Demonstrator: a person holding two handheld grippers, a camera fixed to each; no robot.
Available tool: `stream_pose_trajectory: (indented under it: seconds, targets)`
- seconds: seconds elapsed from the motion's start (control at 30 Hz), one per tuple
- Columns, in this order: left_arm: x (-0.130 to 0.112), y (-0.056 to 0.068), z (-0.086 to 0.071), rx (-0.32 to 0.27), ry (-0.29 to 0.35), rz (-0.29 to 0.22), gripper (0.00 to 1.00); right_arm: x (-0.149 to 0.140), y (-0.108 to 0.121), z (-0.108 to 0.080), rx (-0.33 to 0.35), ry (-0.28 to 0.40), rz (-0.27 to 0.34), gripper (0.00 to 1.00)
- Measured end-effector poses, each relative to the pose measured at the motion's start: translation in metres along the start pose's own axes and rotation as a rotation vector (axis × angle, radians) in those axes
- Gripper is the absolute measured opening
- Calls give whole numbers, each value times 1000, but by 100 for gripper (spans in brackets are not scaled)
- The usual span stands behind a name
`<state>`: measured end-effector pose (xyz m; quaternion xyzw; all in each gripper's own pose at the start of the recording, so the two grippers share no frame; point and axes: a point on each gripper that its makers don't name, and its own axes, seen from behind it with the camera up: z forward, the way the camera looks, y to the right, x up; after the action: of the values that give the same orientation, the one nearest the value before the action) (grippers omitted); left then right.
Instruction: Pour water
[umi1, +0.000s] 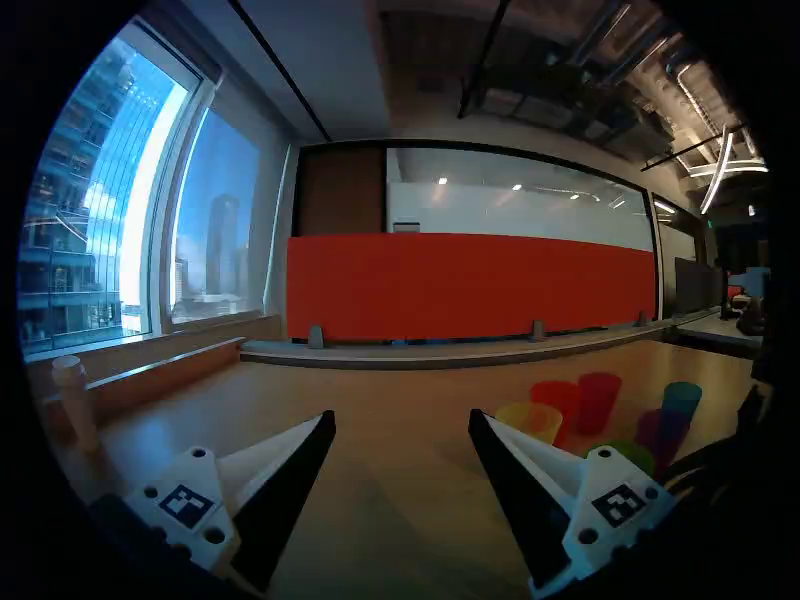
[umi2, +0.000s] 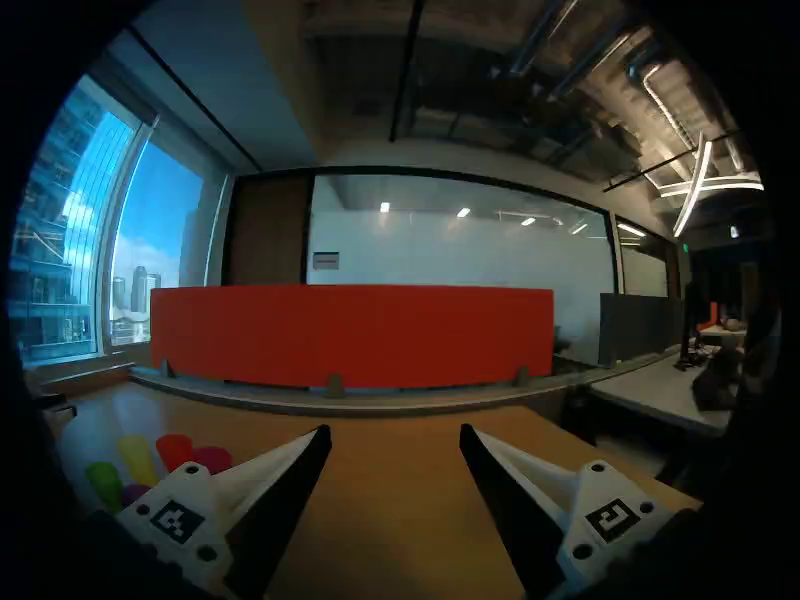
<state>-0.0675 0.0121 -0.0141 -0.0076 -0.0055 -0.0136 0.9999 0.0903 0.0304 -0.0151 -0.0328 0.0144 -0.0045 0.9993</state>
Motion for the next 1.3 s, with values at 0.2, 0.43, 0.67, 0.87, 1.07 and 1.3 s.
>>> stream_pose_trajectory:
  seconds: [0.2,0.43,0.67,0.87,1.07,1.3]
  targets:
    - [0,0,0,0,0,1,99,0,-3,1,11,14,-5,100]
    - [0,0,-1,0,0,1,99,-4,-8,0,27,35,-23,100]
    - [0,-1,-1,0,0,1,100,-17,-10,5,33,43,-6,100]
    - [-1,-1,-1,0,0,1,100,-32,-22,9,61,48,-2,100]
    - [-1,-2,-1,0,0,1,99,-46,-32,12,75,59,1,100]
    - [0,-1,-1,0,0,1,99,-63,-36,11,90,46,7,100]
